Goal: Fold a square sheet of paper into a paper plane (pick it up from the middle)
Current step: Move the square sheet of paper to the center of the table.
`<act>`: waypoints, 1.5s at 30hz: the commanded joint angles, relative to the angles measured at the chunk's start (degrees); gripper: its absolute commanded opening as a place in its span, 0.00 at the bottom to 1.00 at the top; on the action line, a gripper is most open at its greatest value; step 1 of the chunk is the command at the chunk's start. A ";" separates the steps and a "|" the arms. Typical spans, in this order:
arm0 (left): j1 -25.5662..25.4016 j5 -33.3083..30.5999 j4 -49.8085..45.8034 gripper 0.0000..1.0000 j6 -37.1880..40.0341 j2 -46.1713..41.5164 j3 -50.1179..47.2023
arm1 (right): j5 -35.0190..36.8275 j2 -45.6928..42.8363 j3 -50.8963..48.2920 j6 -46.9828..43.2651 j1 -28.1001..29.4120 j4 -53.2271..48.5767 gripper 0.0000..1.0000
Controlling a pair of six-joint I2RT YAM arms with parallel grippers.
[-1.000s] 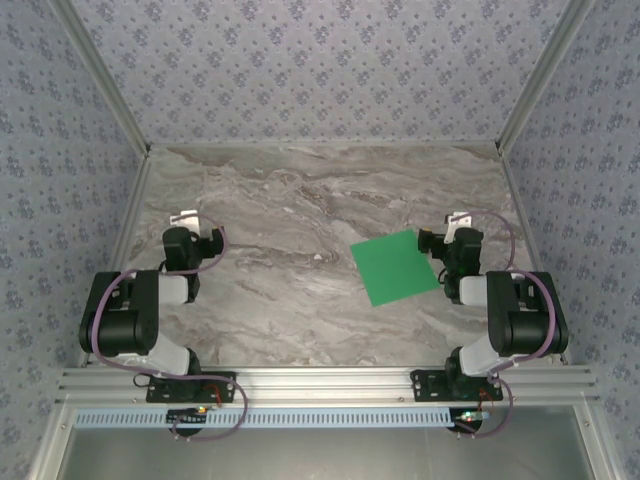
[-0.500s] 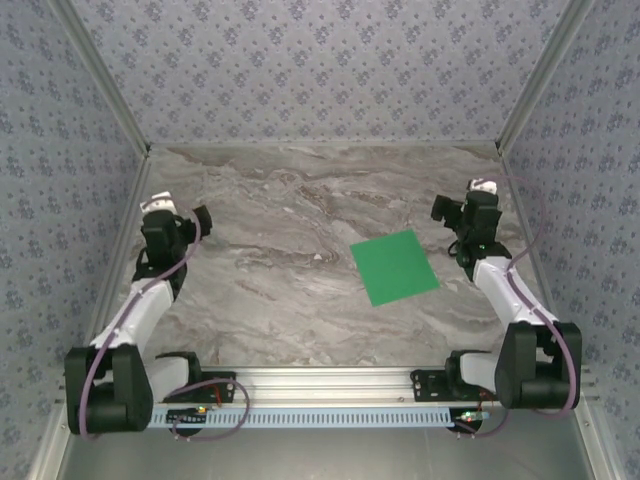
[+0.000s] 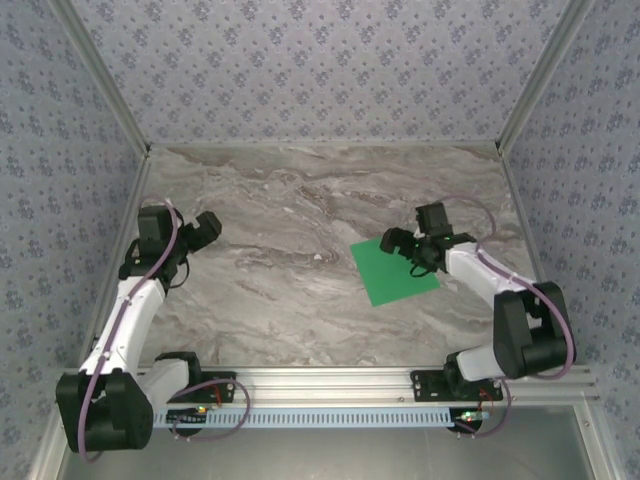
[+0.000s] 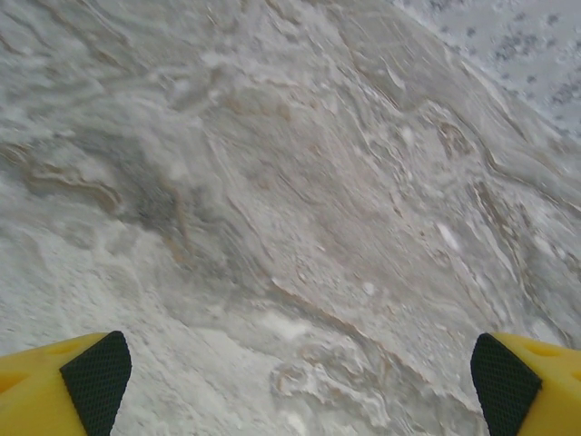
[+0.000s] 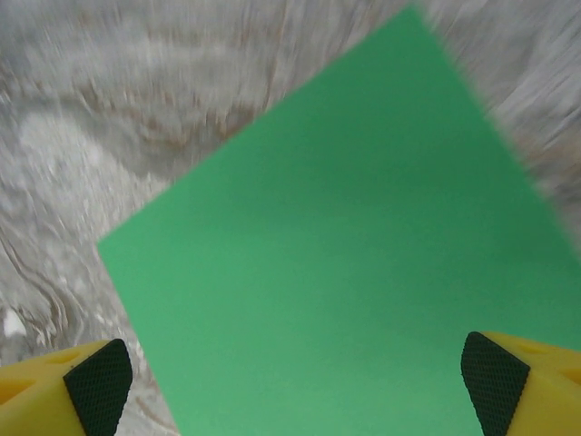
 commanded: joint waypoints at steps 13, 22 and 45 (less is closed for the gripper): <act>-3.05 6.65 -3.32 0.99 -0.44 3.47 1.97 | 3.90 11.67 3.18 12.50 12.45 -2.85 0.96; -5.41 6.95 -2.61 0.99 -1.88 4.94 1.02 | 4.07 20.94 8.33 18.24 28.49 -1.84 0.95; -8.12 9.63 3.40 0.99 -9.91 6.82 -5.10 | 9.54 33.99 36.50 7.84 25.83 -20.73 0.94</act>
